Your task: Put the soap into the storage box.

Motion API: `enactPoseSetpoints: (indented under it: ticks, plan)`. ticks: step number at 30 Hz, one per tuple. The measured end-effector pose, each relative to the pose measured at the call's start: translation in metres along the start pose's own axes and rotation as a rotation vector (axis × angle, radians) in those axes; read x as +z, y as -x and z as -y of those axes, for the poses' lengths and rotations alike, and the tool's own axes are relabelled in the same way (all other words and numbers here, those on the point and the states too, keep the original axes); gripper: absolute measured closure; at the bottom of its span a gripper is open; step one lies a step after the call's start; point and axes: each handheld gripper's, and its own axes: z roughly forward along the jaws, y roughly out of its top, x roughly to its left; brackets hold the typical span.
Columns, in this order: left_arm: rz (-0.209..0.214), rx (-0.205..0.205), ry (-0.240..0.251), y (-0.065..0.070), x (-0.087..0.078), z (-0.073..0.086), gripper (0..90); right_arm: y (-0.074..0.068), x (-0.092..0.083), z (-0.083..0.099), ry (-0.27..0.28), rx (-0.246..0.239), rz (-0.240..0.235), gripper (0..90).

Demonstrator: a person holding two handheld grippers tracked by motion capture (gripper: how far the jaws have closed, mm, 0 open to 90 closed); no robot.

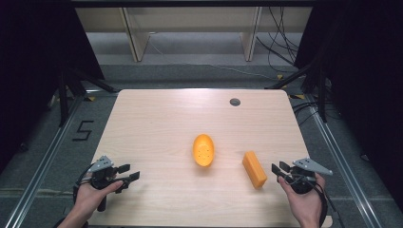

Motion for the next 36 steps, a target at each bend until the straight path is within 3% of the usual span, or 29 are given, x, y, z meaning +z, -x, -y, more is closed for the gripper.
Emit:
enactPoseSetpoints:
  ticks: [2, 3, 4, 5, 9, 11, 14, 17, 18, 25, 36]
  plan:
    - [-0.004, -0.007, 0.0, 0.0, 0.001, 0.001, 38.9, -0.002, -0.004, -0.009, -0.069, -0.048, -0.004, 65.2]
    - [-0.004, -0.011, 0.007, 0.001, 0.001, 0.001, 38.9, -0.004, -0.006, -0.015, -0.128, -0.057, -0.011, 65.3]
    - [0.001, 0.005, -0.004, 0.0, 0.001, 0.001, 38.9, -0.009, -0.007, -0.019, -0.201, -0.036, -0.016, 65.1]
    - [-0.002, 0.004, -0.001, 0.001, 0.001, 0.001, 38.9, -0.008, -0.007, -0.024, -0.273, -0.111, -0.022, 65.2]
    - [0.0, 0.004, -0.002, 0.001, 0.0, 0.001, 38.8, -0.02, -0.009, -0.042, -0.516, -0.176, -0.04, 63.2]
    - [0.006, -0.005, -0.002, 0.001, 0.001, 0.001, 38.9, -0.024, -0.006, -0.05, -0.611, -0.182, -0.043, 63.0]
    - [0.007, -0.004, -0.007, 0.001, 0.0, 0.001, 38.9, -0.037, -0.003, -0.06, -0.74, -0.112, -0.036, 62.2]
    - [0.008, -0.006, -0.005, 0.001, 0.0, 0.001, 38.8, -0.037, 0.001, -0.066, -0.765, -0.148, -0.052, 61.3]
    - [0.008, -0.005, -0.005, 0.001, 0.0, 0.001, 38.8, -0.039, 0.008, -0.07, -0.796, -0.164, -0.057, 59.8]
    - [0.004, 0.0, -0.001, 0.001, 0.0, 0.001, 38.9, -0.043, 0.017, -0.08, -0.82, -0.156, -0.056, 55.3]
    - [-0.004, -0.013, -0.008, 0.001, 0.0, 0.002, 38.8, -0.058, 0.047, -0.103, -0.878, -0.153, -0.038, 51.6]
